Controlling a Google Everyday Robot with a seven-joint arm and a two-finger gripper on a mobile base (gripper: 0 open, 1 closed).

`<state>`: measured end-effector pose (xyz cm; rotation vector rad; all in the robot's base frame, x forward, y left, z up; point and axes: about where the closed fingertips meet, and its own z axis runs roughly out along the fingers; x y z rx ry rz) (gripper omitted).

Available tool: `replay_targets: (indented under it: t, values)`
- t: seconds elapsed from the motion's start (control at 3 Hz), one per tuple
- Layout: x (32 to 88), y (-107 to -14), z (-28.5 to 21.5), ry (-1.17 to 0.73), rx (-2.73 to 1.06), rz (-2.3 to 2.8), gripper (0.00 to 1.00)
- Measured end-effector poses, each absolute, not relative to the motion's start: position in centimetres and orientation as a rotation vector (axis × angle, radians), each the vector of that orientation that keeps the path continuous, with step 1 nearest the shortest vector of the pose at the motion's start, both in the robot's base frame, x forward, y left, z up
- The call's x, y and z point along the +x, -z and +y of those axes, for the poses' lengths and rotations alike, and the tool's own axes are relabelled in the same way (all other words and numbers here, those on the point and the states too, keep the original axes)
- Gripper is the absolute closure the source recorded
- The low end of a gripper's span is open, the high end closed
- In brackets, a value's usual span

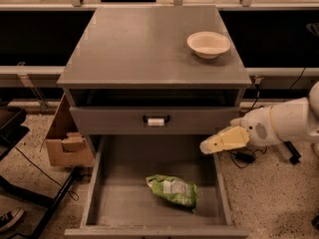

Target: Place green rice chip bag into middle drawer

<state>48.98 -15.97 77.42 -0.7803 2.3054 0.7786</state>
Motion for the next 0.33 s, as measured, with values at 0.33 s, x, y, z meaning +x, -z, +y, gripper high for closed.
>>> replay_targets:
  t: [0.33]
  values:
    - [46.48,-80.5,-17.5,-0.705,-0.873,2.328,0.0]
